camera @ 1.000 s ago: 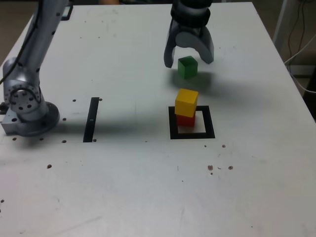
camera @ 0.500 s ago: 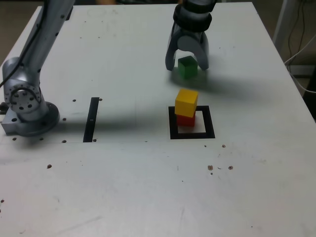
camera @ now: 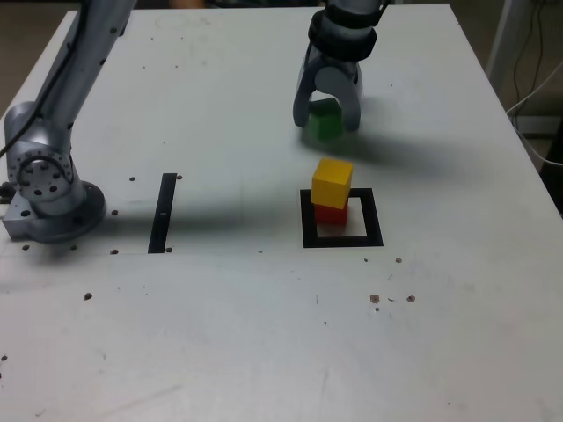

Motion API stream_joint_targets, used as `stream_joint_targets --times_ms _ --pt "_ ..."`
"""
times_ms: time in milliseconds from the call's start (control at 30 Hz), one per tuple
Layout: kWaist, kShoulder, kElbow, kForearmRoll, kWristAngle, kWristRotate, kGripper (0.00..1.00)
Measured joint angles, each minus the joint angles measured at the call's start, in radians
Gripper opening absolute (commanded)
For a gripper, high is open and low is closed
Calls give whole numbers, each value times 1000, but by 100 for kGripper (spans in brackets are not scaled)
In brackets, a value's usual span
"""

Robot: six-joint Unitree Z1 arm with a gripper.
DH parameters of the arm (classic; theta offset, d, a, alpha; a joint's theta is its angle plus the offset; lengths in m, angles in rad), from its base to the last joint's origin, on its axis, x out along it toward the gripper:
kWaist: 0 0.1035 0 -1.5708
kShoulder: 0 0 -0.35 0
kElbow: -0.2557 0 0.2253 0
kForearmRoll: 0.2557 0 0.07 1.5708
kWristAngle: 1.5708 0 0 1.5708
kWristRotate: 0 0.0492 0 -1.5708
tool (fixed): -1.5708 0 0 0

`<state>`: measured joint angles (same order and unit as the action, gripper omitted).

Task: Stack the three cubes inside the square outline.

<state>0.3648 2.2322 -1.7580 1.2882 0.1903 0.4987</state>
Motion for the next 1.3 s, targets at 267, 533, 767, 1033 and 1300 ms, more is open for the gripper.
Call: stream_joint_targets --times_ms 267,533,767,1033,1300 --pt "-1 -25 3 0 -10 6 21" --pt "-33 -82 -1 28 -43 7 15" --pt "-91 -150 -8 92 -82 3 14" --pt "-228 -252 -84 229 -133 -46 14" --pt "-309 -267 -147 299 -186 -81 14"
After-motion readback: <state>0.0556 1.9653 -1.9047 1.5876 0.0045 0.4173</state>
